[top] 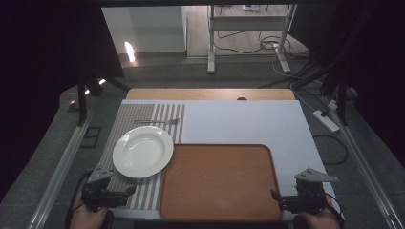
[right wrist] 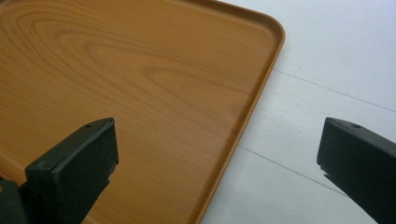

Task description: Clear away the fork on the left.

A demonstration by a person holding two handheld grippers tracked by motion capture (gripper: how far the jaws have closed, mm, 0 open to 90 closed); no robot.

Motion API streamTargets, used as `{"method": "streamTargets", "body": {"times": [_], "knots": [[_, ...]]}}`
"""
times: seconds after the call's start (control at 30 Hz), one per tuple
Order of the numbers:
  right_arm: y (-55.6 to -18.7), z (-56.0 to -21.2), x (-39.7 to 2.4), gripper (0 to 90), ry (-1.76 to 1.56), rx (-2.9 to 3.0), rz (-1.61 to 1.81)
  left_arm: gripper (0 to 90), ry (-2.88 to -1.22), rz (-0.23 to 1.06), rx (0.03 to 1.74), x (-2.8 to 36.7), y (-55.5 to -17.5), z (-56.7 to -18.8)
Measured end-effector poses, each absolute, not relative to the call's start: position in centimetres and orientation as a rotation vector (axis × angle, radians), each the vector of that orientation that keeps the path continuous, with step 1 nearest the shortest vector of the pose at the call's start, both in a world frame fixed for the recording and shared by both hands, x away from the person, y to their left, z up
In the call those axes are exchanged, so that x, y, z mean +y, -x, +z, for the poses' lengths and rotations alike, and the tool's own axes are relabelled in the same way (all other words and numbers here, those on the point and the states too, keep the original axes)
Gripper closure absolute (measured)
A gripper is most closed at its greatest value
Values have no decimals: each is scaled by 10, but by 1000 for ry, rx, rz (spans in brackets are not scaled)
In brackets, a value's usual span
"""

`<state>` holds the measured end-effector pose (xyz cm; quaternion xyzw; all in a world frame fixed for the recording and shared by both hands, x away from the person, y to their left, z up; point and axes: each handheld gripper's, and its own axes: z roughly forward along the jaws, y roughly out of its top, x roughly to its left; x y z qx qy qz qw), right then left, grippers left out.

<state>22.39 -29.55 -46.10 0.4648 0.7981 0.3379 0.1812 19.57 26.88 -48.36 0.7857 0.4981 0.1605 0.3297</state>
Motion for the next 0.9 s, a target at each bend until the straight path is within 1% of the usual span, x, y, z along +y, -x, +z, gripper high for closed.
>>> {"method": "streamTargets", "body": {"times": [0.53,0.9], "knots": [[-223,-461,-295,0,-1301,2259,956,0,-2037,395,1301,272,-197,-484],[-223,-461,-295,0,-1297,2264,947,0,-2024,335,1294,275,-199,-484]]}}
